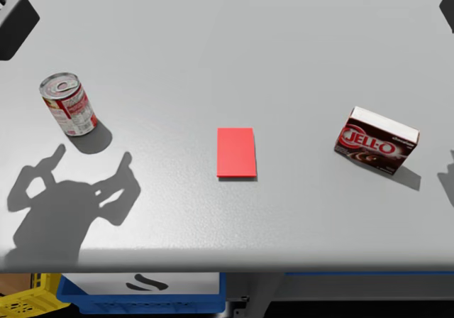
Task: Look at the card. If it is red, pick the object on the left. If it is green, pick the object on the right.
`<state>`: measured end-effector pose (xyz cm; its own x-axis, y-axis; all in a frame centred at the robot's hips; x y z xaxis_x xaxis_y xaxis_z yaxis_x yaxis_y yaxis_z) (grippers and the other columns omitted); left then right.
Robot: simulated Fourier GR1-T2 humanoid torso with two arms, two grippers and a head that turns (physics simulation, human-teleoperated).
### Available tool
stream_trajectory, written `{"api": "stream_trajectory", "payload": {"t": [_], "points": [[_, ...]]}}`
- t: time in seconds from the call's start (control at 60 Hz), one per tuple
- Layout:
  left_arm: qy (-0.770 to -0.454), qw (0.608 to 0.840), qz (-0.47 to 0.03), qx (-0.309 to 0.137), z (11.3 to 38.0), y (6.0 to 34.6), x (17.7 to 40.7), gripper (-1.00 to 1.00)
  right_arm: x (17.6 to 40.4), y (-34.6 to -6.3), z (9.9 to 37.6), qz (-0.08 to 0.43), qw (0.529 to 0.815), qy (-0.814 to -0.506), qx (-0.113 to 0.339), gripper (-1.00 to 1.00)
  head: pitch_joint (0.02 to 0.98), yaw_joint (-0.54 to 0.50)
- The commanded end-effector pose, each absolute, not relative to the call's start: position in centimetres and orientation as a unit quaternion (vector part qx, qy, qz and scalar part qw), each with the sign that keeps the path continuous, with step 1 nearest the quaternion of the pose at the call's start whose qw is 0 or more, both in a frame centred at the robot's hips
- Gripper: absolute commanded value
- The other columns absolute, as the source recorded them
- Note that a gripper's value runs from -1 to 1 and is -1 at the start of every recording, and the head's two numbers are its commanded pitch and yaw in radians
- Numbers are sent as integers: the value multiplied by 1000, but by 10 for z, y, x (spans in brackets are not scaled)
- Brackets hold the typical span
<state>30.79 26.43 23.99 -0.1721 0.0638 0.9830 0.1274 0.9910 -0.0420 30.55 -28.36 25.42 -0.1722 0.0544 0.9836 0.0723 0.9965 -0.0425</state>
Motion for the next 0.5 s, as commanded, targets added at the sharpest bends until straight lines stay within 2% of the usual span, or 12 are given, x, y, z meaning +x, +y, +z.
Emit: {"api": "stream_trajectory", "payload": {"t": [0.017, 0.317, 0.5], "points": [[-765, 640, -25, -62, 240, 264, 307, -1000, 306, -283, 254, -5, 643, -765, -42, -1000, 916, 8], [-764, 642, -24, -61, 240, 265, 308, -1000, 306, -280, 252, -2, 643, -765, -42, -1000, 863, 232], [-763, 643, -22, -62, 239, 265, 308, -1000, 305, -281, 252, -4, 643, -765, -41, -1000, 844, 320]]}}
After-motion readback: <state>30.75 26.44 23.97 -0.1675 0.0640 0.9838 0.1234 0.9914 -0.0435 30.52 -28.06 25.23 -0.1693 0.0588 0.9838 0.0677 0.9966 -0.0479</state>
